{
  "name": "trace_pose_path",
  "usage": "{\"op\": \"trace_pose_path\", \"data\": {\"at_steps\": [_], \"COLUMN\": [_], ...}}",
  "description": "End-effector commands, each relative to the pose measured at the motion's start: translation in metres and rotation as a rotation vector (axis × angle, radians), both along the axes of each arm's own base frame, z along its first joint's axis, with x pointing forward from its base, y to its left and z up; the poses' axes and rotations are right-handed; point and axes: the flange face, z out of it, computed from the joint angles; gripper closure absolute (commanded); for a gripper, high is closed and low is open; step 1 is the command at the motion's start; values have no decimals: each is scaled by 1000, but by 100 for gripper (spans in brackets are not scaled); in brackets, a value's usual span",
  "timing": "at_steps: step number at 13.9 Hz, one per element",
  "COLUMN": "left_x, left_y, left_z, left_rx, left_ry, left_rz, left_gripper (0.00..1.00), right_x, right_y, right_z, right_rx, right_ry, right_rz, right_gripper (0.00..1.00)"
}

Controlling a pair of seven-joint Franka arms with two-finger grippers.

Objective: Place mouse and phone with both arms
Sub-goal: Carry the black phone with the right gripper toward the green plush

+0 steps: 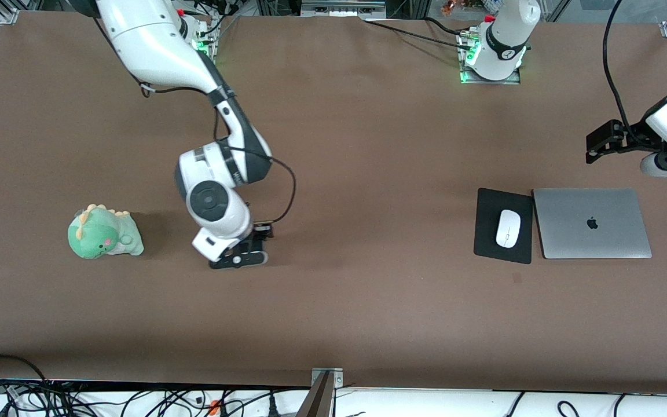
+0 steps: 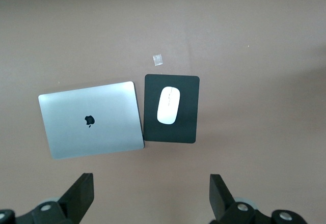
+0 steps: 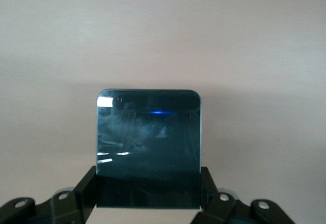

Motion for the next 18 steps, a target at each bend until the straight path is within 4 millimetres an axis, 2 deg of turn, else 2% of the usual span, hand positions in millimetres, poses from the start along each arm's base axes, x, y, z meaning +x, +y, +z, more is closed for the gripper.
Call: {"op": "trace_pose_path", "data": {"at_steps": [1, 3, 4, 5, 8, 12, 13, 18], "left_x": [-26, -30, -31, -32, -38, -44, -44, -51], "left_y": [21, 26, 14, 6, 16, 25, 32, 33], "left_z": [-2, -7, -7, -11, -18, -22, -21, -8], "left_rx": [-18, -34, -33, -15, -2, -4, -10, -14], "left_ry": [-70, -155, -154, -142, -79, -22, -22, -43], "left_rz": [54, 53, 35, 20, 34, 42, 58, 60], "left_gripper": [0, 0, 0, 0, 0, 0, 0, 0], "right_x": [0, -6, -9, -18, -51, -84, -88, -101], "right_y": [-50, -90, -113, -125, -159, -172, -173, -178], "right_z": [27, 25, 20, 17, -11, -51, -53, -68], "right_rx": [21, 20, 22, 32, 40, 45, 45, 49], "right_ry": [42, 58, 48, 21, -60, -129, -130, -186], "right_rz": [-11, -33, -50, -46, -68, -75, -76, -69], "right_gripper": [91, 91, 91, 91, 91, 91, 91, 91]}}
